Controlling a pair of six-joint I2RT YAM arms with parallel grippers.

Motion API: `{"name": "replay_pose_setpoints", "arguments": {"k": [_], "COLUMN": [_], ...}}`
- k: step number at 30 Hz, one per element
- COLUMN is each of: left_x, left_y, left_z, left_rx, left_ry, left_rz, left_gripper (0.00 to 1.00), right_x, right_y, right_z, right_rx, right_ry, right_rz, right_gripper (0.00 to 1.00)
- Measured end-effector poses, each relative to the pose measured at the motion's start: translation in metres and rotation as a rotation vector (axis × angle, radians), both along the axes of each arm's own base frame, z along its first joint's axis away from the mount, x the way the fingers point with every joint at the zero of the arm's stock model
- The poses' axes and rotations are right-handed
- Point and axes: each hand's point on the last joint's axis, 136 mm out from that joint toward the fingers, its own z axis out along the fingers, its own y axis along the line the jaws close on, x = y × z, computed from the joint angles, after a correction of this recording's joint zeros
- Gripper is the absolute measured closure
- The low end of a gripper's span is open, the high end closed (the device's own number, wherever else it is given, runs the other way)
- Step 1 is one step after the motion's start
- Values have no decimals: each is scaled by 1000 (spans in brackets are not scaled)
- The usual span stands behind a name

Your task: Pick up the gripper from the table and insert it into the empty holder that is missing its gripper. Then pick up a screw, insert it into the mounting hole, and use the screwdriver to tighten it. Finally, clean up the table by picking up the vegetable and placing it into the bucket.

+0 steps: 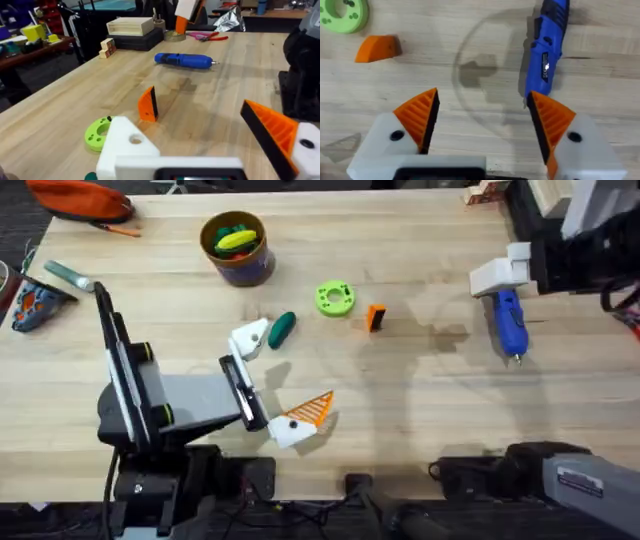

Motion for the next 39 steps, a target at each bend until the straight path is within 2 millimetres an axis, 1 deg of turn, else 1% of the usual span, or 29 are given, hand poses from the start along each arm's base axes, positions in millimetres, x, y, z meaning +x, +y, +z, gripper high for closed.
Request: {"name": "replay_pose_setpoints", "arguments": {"k": [11, 19, 39], "left_x": [-1, 1, 6], "left_y": [-1, 0, 3], "left_z": [0, 0, 0], "left_rx": [9, -17, -44], "left_ry": [-18, 35, 87], "left_rz": [-8, 6, 42], "left_gripper": [15, 15, 15], "right_x": [0, 0, 0], "right_y": [0, 0, 0], "right_z": [0, 0, 0], "right_rx": [0, 0, 0], "right_ry": [0, 0, 0], "right_rz": [0, 0, 0], "right_gripper": [7, 7, 9]}}
